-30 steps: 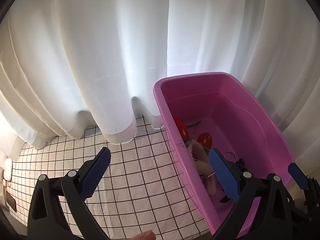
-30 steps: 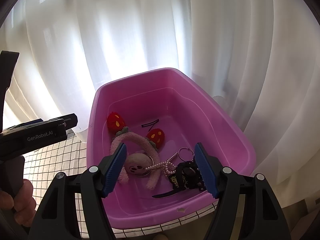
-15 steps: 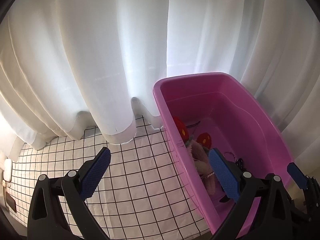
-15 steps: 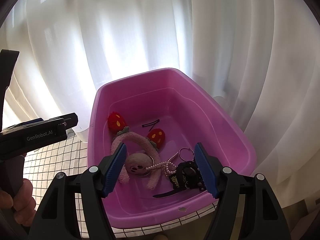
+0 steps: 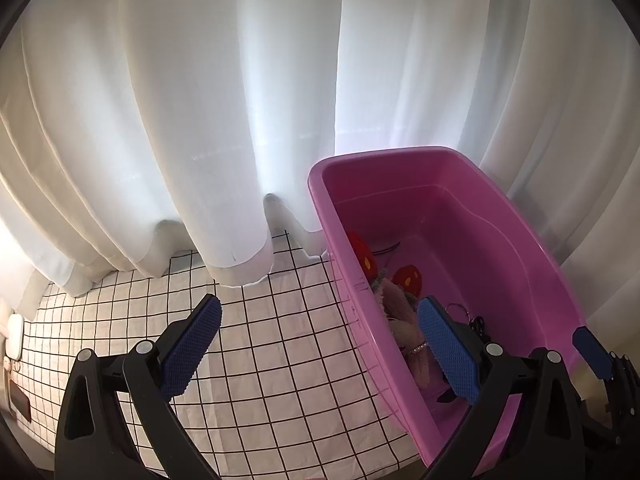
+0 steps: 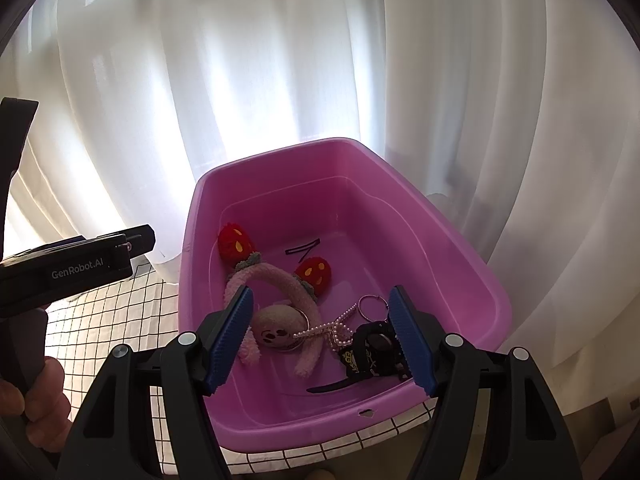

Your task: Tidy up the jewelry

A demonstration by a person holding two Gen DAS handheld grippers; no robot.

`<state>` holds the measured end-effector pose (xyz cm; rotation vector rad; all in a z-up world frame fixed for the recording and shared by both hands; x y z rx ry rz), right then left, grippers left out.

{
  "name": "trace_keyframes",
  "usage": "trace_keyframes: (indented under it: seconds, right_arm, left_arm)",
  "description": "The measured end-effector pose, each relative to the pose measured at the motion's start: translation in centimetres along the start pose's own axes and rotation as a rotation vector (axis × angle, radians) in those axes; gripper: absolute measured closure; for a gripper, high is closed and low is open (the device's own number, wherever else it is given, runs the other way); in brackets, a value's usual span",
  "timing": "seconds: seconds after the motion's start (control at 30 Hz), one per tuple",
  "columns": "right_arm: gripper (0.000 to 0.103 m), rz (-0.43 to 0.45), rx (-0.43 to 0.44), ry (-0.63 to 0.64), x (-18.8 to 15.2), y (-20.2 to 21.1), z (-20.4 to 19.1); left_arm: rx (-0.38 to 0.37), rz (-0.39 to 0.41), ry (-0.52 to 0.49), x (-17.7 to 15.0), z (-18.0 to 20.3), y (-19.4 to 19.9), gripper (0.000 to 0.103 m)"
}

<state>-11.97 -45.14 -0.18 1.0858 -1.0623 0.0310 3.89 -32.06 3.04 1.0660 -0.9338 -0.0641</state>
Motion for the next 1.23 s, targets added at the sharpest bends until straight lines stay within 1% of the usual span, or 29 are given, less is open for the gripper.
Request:
trace_keyframes:
  seconds: [0.23, 0.43, 0.57, 0.67, 0.87, 1.23]
  right_arm:
    - [0.036, -0.001, 0.004, 0.003, -0.03, 0.13, -0.02]
    - [0.036, -0.001, 0.007, 0.005, -0.09, 0.25, -0.08]
    - [0.036, -0.002, 0.009, 0.006, -0.10, 0.31, -0.10]
    - [0.036, -0.003, 0.011, 0.007, -0.10, 0.30, -0.15]
    - [0.036, 0.001, 0.015, 0.012, -0.14, 0.43, -0.43]
    - [0.036, 0.001, 0.017, 0.015, -0.03, 0.29, -0.71]
  left_arm:
    - [0.001, 0.001, 0.001, -0.03, -0.07, 0.19, 0.006]
    - [0.018, 0.006, 0.018, -0.12, -0.47, 0.36, 0.006]
    - [0.019, 0.023, 0.019, -0.14, -0.59, 0.68, 0.006]
    - [0.006, 0.018, 0.012, -0.14, -0.32, 0.70, 0.006]
    - [0.007, 0.003, 0.014, -0.15, -0.29, 0.57, 0.006]
    - [0.012, 0.006, 0.018, -0.10, -0.67, 0.67, 0.006]
Point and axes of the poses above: each gripper's, at about its wrist camera, not at the fingertips, and y roughly against the way its jaws point, z to its right, x to its top, the point moved 4 cm from there along -y, roughly the way its jaws point, and after that the axes turned 12 degrees about -x, right-handed, at the moved point
